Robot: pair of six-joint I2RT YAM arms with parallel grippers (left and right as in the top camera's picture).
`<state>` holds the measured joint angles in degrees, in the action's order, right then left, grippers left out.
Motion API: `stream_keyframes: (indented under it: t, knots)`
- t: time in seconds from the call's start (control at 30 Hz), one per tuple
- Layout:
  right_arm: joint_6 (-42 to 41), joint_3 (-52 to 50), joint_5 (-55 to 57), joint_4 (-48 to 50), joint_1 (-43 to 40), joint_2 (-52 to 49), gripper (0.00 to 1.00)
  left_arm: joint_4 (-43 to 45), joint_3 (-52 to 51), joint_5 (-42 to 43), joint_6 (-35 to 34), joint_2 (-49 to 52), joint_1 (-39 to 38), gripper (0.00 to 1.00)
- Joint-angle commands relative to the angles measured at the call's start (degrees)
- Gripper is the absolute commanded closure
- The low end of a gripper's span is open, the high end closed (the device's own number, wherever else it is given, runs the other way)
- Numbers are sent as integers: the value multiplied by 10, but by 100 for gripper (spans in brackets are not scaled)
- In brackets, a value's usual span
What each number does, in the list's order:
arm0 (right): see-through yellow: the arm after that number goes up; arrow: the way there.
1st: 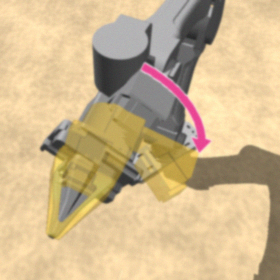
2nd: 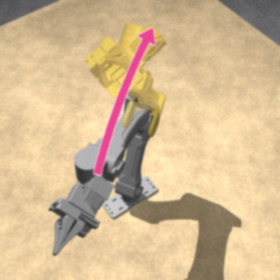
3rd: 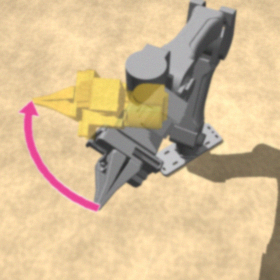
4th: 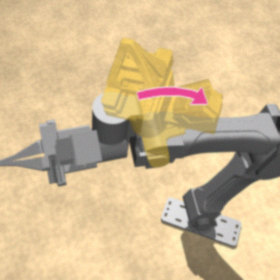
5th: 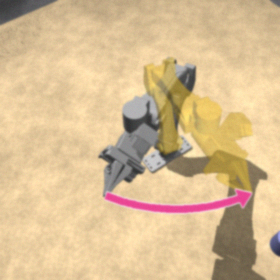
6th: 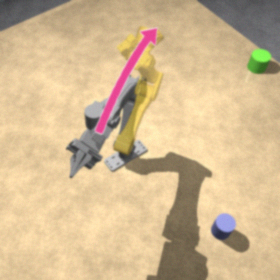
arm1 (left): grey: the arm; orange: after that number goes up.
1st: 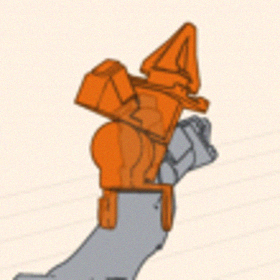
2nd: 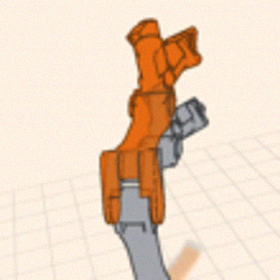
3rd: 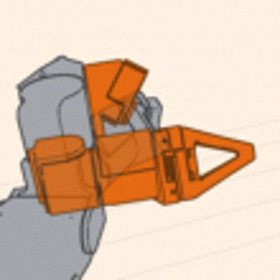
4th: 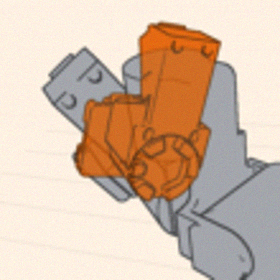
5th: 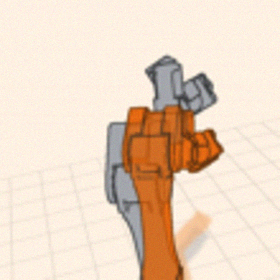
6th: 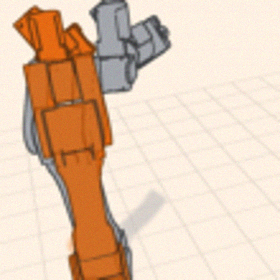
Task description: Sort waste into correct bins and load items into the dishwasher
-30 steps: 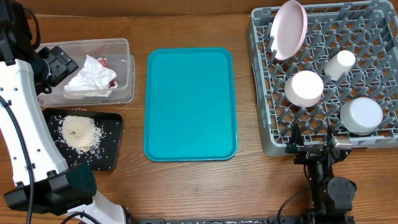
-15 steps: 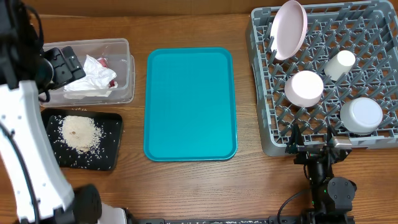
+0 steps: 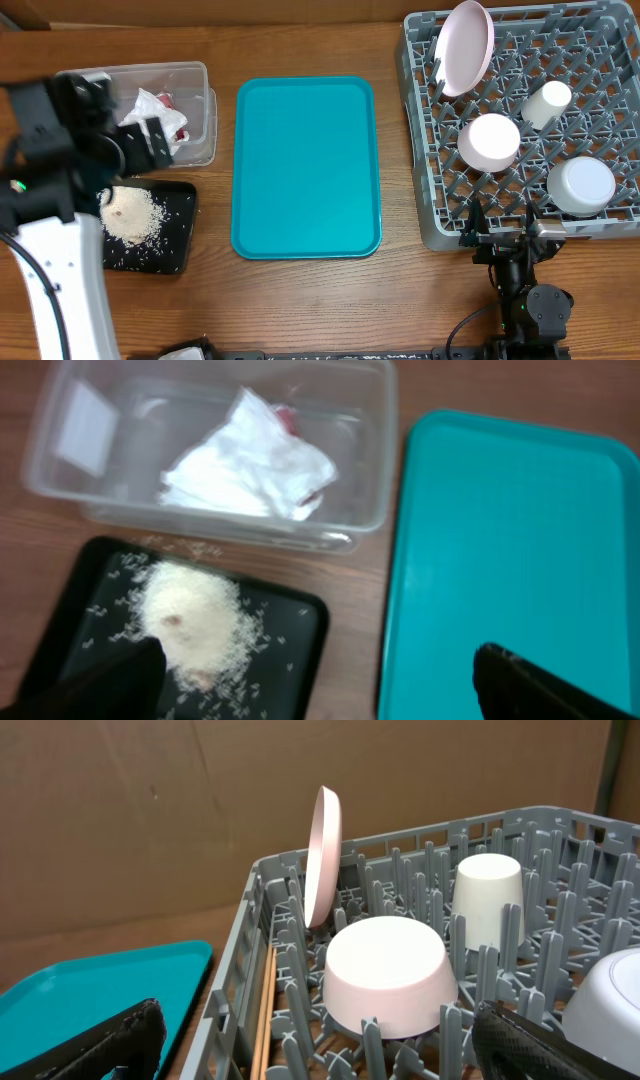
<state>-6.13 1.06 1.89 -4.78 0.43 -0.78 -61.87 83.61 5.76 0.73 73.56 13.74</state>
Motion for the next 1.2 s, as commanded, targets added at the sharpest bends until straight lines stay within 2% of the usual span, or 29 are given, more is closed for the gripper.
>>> stream_keyframes:
  t: [0.0, 0.4, 0.73, 0.9, 1.1, 1.17]
  knots:
    - [2, -6, 4, 1, 3, 6, 0, 64, -106, 60, 45, -74, -11, 0]
    - [2, -6, 4, 1, 3, 6, 0, 394, -508, 104, 44, -283, -30, 0]
    - [2, -6, 4, 1, 3, 6, 0, 620, -730, 104, 33, -410, -75, 0]
    - [2, -6, 4, 1, 3, 6, 0, 658, -788, 104, 33, -470, -75, 0]
    - [2, -6, 4, 1, 3, 6, 0, 658, -832, 103, 33, -535, -75, 0]
    - [2, -6, 4, 1, 3, 6, 0, 631, -833, 92, 32, -556, -76, 0]
